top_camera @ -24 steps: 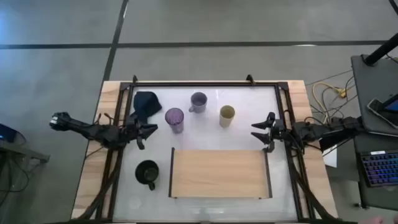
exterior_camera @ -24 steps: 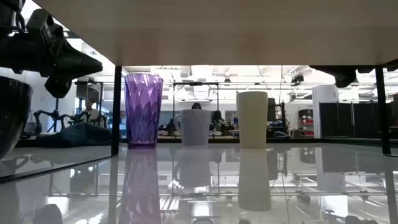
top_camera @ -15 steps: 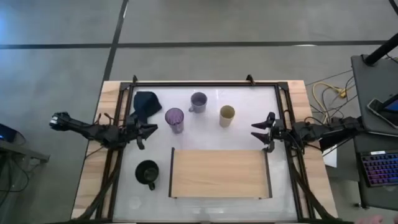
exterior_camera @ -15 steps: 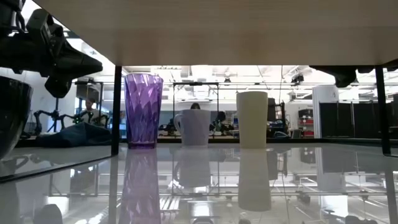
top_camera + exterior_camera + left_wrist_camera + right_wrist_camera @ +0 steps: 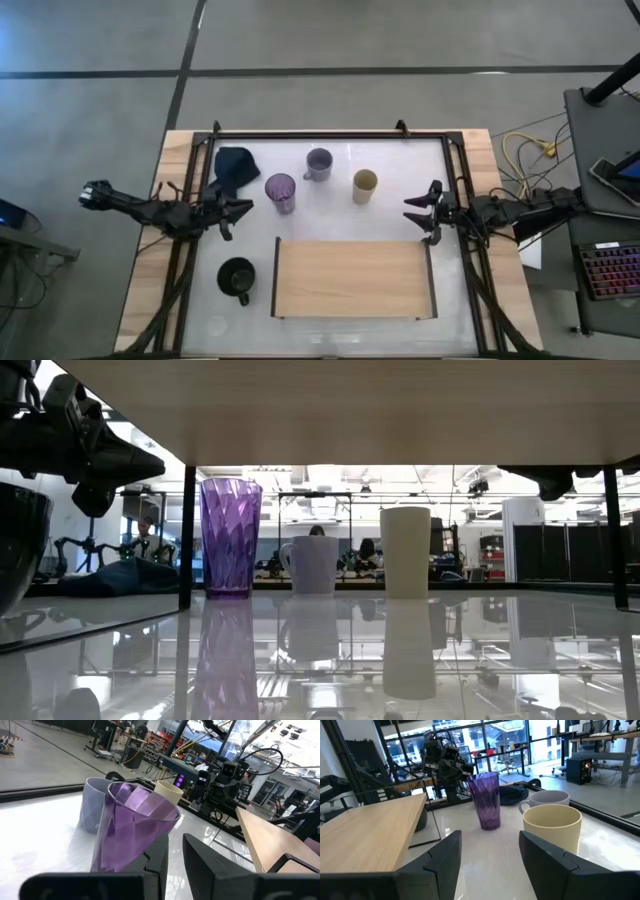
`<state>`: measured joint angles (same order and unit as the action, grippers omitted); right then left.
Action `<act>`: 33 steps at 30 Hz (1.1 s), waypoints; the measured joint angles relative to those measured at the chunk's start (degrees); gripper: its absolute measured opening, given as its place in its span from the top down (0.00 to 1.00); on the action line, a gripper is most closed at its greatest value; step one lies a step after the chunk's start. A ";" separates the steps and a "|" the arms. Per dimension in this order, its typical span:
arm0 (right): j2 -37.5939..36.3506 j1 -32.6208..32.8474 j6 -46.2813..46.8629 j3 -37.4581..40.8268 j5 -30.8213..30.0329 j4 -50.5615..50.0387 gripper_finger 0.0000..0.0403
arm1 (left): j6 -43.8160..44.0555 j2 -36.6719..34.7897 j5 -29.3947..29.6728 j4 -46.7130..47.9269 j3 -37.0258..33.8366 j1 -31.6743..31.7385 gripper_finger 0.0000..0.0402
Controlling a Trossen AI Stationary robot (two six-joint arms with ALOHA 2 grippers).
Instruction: Stack small to large cups/mugs on shelf
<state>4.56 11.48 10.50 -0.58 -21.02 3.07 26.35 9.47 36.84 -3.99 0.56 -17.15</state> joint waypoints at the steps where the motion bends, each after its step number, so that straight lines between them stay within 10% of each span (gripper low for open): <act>1: 0.00 0.00 -0.01 0.00 0.01 0.00 0.52 | 0.00 -0.02 0.02 0.00 0.00 0.00 0.89; 23: -0.02 -0.04 4.48 0.09 -0.05 5.97 0.52 | 0.00 -0.02 0.00 0.00 0.00 0.00 0.89; 27: -0.01 -0.04 9.79 0.07 -7.39 11.79 0.52 | 0.22 -0.02 0.32 0.00 0.00 0.00 0.89; 33: -0.02 -0.06 23.25 0.07 -16.53 17.70 0.52 | 6.76 0.53 15.11 -6.61 -0.09 0.07 0.89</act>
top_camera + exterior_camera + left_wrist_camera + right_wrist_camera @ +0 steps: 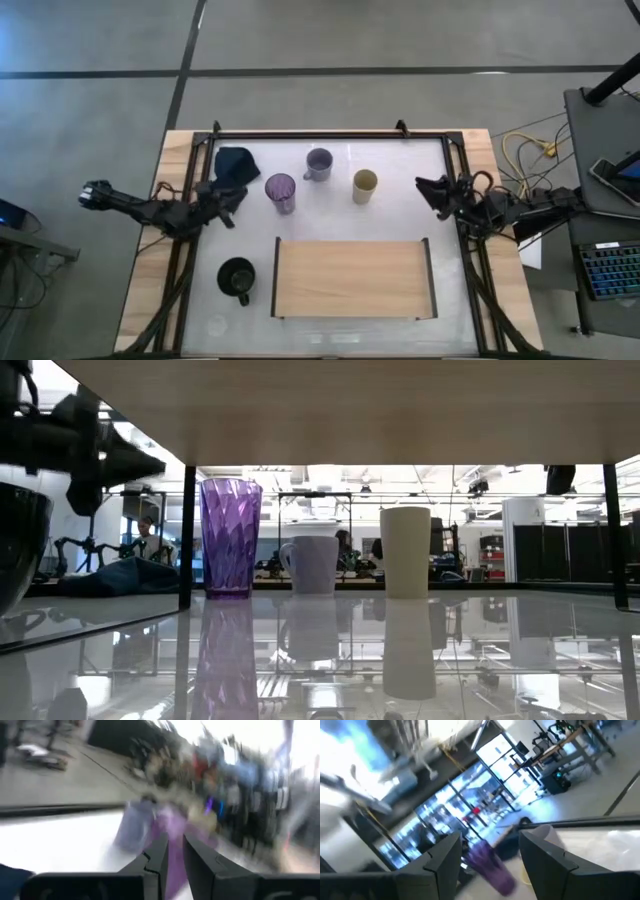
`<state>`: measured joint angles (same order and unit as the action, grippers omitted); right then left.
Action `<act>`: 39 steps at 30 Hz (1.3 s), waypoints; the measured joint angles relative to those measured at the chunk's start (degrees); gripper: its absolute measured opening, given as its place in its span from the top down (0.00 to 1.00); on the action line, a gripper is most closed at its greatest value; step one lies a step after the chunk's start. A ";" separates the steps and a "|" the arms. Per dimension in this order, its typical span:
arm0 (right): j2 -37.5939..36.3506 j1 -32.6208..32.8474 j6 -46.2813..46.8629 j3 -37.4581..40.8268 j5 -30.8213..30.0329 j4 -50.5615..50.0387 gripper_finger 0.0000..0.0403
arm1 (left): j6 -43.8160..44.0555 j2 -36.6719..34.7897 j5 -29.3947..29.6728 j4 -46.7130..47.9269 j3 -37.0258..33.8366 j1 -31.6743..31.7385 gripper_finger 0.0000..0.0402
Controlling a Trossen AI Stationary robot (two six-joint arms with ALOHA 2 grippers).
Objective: Stack small to large cups/mugs on shelf
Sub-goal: Put the purple cup on the shelf
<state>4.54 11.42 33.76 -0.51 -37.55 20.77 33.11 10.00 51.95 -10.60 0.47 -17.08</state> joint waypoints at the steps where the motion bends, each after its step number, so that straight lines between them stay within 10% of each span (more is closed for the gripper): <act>1: 0.00 0.00 0.73 0.00 -0.05 0.28 0.52 | 6.83 0.27 1.32 -2.98 0.00 0.00 0.89; 5: 0.07 0.00 -1.03 0.00 -0.10 0.75 0.52 | 19.65 0.35 6.74 -11.51 0.10 0.20 0.89; 12: 0.11 -0.03 1.08 -0.02 -10.40 4.88 0.52 | -2.65 -0.20 22.43 -25.36 0.15 0.37 0.89; 20: 2.74 -0.01 -13.13 -0.09 -8.46 21.58 0.52 | -6.36 0.48 27.75 -26.00 0.05 0.85 0.89; 23: 5.14 0.02 -17.46 -0.09 -4.25 27.76 0.52 | 3.82 1.29 20.54 -30.15 0.13 1.00 0.89; 28: 9.66 0.02 -21.20 -0.09 -1.08 33.74 0.52 | -13.74 1.20 -16.27 -40.76 7.03 2.79 0.91; 31: 12.02 -0.02 -20.99 -0.16 -1.26 34.45 0.52 | -18.53 2.67 -21.20 -27.44 18.19 2.85 0.94; 36: 15.61 -0.07 -20.41 -1.30 -1.31 34.43 0.52 | -13.10 14.59 -21.51 34.78 44.44 2.84 0.97; 39: 17.25 -0.07 -20.41 -2.35 -1.46 34.37 0.52 | -12.15 23.48 -21.49 49.88 55.12 2.83 0.97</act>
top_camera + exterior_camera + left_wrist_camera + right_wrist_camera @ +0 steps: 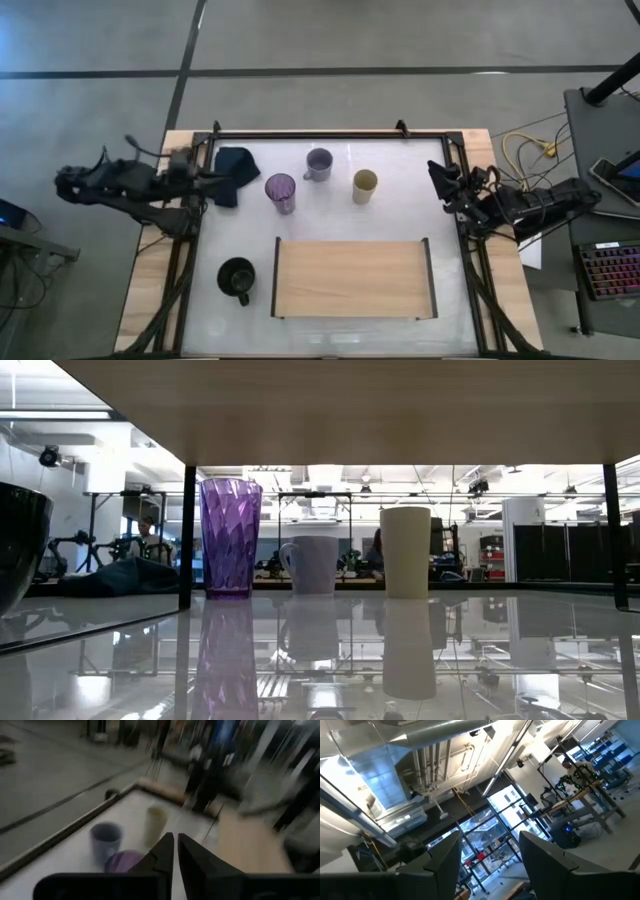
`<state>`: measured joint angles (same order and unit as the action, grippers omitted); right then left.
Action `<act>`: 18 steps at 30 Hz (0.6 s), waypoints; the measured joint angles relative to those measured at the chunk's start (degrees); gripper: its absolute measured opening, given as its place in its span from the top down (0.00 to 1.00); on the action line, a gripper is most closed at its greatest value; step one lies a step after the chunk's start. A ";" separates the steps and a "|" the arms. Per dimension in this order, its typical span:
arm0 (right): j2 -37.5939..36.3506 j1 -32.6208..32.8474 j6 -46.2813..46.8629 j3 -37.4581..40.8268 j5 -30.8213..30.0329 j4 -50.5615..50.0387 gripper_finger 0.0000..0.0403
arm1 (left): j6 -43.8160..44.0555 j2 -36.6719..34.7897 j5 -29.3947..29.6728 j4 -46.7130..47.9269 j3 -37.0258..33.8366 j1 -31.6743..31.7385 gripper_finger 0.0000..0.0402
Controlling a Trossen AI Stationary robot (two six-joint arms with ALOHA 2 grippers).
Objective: Stack small to large cups/mugs on shelf
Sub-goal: Put the purple cup on the shelf
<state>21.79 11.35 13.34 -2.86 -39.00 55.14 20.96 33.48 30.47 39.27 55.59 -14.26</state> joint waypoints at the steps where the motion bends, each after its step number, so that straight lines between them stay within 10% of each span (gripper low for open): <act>1: 0.34 0.00 0.00 -0.38 -0.02 -0.04 0.52 | -0.53 2.50 0.08 1.21 2.78 0.01 0.97; 10: 3.11 0.00 -0.05 -4.26 -0.02 -1.32 0.52 | -2.37 13.28 0.08 7.95 17.54 0.04 0.97; 18: 3.52 0.00 -0.23 -5.17 -0.01 -1.83 0.52 | -7.83 18.04 5.18 -5.20 17.61 0.15 0.98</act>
<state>25.31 11.35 13.12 -8.03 -39.01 53.31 13.14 51.52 35.64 34.08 73.20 -14.11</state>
